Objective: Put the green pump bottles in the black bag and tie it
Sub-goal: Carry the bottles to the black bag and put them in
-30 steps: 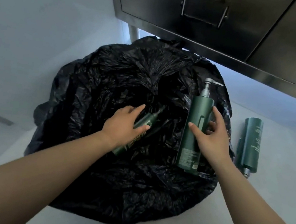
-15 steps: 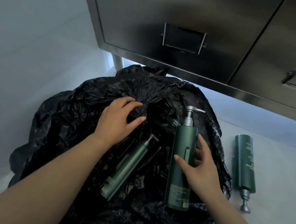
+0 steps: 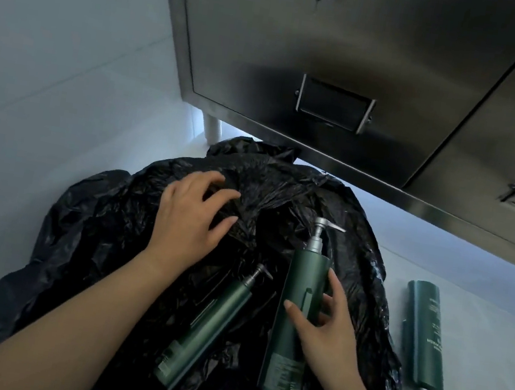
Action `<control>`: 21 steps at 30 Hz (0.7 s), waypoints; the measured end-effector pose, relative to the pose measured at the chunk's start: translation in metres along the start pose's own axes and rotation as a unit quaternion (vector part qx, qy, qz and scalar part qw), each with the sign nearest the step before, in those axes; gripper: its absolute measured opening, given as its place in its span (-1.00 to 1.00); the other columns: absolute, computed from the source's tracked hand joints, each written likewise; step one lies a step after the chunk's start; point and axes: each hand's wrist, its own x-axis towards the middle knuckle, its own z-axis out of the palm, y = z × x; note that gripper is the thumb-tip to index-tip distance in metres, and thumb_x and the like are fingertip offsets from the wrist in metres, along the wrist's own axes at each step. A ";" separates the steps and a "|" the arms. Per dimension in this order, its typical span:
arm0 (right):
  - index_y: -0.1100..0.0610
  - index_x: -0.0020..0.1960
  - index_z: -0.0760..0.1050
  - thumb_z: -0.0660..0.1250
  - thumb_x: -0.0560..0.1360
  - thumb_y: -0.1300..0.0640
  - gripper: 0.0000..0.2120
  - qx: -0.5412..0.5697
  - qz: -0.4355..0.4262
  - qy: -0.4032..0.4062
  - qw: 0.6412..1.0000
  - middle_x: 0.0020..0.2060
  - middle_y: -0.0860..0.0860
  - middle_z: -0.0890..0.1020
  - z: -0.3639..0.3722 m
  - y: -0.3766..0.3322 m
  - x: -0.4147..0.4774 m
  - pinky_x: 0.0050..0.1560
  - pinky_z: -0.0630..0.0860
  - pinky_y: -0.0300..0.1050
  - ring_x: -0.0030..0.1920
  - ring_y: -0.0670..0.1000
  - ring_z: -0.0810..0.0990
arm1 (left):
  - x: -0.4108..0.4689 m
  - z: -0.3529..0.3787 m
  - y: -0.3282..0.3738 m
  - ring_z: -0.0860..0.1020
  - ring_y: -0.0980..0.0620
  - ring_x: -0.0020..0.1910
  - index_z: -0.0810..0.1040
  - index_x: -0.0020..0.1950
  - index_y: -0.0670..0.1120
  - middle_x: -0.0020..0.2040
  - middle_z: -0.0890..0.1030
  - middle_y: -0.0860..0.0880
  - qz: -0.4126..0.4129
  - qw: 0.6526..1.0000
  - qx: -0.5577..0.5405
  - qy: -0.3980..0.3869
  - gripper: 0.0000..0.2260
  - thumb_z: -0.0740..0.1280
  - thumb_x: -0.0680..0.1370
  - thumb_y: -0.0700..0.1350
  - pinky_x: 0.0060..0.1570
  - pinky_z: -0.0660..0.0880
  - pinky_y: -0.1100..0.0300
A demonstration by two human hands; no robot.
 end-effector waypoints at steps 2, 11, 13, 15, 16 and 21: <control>-0.30 0.45 0.04 0.47 0.39 -0.02 -0.18 -0.003 0.004 -0.005 1.000 -0.03 -0.40 0.34 0.005 -0.005 0.005 -0.37 0.46 -0.48 -0.12 -0.32 0.47 | 0.017 -0.006 -0.013 0.37 -0.13 0.33 0.44 0.29 0.07 0.33 0.43 -0.08 -0.065 0.997 0.038 -0.024 -0.51 0.40 0.40 0.16 0.27 0.27 -0.23; -0.23 0.48 0.04 0.47 0.39 -0.01 -0.17 -0.003 0.023 0.002 1.000 -0.03 -0.34 0.42 0.031 -0.004 -0.003 -0.39 0.49 -0.43 -0.14 -0.26 0.56 | -0.009 0.004 -0.029 0.62 -0.07 0.00 0.48 0.27 0.07 0.06 0.66 -0.02 -0.164 0.971 -0.008 -0.172 -0.53 0.25 0.46 0.28 -0.11 0.53 0.04; -0.19 0.49 0.04 0.46 0.40 -0.01 -0.17 0.006 0.032 0.030 0.999 -0.06 -0.33 0.41 0.036 -0.007 -0.003 -0.42 0.46 -0.47 -0.20 -0.31 0.56 | -0.015 0.001 -0.033 0.62 -0.11 -0.02 0.55 0.18 0.05 0.01 0.67 -0.04 -0.159 0.977 -0.020 -0.139 -0.66 0.30 0.49 0.17 -0.11 0.55 0.01; -0.16 0.50 0.01 0.45 0.39 -0.06 -0.15 0.009 0.029 0.023 0.999 0.05 -0.25 0.48 0.041 -0.013 0.000 -0.24 0.53 -0.43 -0.07 -0.26 0.59 | -0.011 -0.007 -0.042 0.62 -0.15 -0.06 0.58 0.10 0.03 -0.05 0.67 -0.06 -0.162 0.980 -0.015 -0.111 -0.76 0.32 0.49 0.09 -0.16 0.53 0.00; -0.15 0.51 -0.02 0.44 0.38 -0.12 -0.13 -0.001 0.030 0.002 1.000 0.18 -0.16 0.49 0.044 -0.018 0.000 -0.04 0.57 -0.28 0.08 -0.15 0.58 | -0.008 -0.011 -0.047 0.61 -0.16 -0.07 0.59 0.07 0.03 -0.08 0.66 -0.07 -0.166 0.981 -0.009 -0.098 -0.78 0.32 0.49 0.06 -0.18 0.52 0.01; -0.07 0.53 -0.05 0.35 0.35 -0.31 -0.08 -0.174 -0.019 -0.104 0.979 0.48 -0.06 0.23 0.037 -0.027 0.000 0.34 0.39 0.01 0.40 0.02 0.33 | 0.006 -0.022 -0.054 0.60 -0.20 -0.09 0.58 0.05 0.01 -0.09 0.65 -0.09 -0.174 0.982 0.007 -0.078 -0.80 0.32 0.49 0.05 -0.19 0.49 0.02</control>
